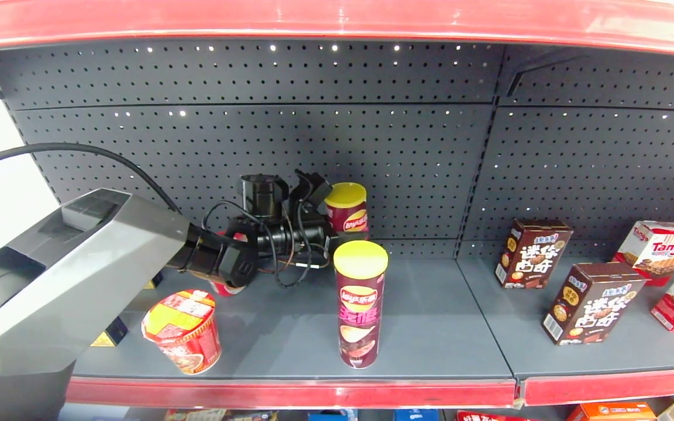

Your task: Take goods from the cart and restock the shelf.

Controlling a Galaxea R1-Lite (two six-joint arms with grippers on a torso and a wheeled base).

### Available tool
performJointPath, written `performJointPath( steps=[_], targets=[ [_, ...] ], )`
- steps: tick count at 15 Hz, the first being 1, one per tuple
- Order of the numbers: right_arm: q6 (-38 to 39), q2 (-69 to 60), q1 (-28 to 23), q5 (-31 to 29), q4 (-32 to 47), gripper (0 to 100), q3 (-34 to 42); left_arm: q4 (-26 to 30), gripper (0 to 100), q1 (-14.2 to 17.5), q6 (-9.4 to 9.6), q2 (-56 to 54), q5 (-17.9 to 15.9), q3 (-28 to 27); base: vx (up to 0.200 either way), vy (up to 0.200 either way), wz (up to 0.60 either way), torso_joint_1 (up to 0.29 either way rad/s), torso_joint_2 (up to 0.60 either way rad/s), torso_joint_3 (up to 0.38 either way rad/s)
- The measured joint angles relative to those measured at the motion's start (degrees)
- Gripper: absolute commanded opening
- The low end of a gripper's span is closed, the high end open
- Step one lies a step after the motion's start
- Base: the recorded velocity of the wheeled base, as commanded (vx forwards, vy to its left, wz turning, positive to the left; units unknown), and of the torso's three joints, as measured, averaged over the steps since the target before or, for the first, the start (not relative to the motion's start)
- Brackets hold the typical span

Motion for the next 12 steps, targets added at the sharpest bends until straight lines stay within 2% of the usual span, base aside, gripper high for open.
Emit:
performJointPath(
  steps=[6, 7, 12],
  targets=[
    [0.00, 0.02, -0.05, 0.00, -0.02, 100, 0.00, 0.00, 0, 0.13, 0.09, 1.04, 0.02, -0.02, 0.000, 0.000, 0.00, 0.000, 0.00, 0.000],
    [0.00, 0.02, -0.05, -0.02, 0.00, 100, 0.00, -0.02, 100, 0.13, 0.20, 1.10, -0.02, 0.02, 0.000, 0.000, 0.00, 0.000, 0.00, 0.000],
    [0.00, 0.02, -0.05, -0.02, 0.00, 100, 0.00, -0.46, 100, 0.16, 0.27, 1.04, 0.35, 0.22, 0.000, 0.000, 0.00, 0.000, 0.00, 0.000]
  ],
)
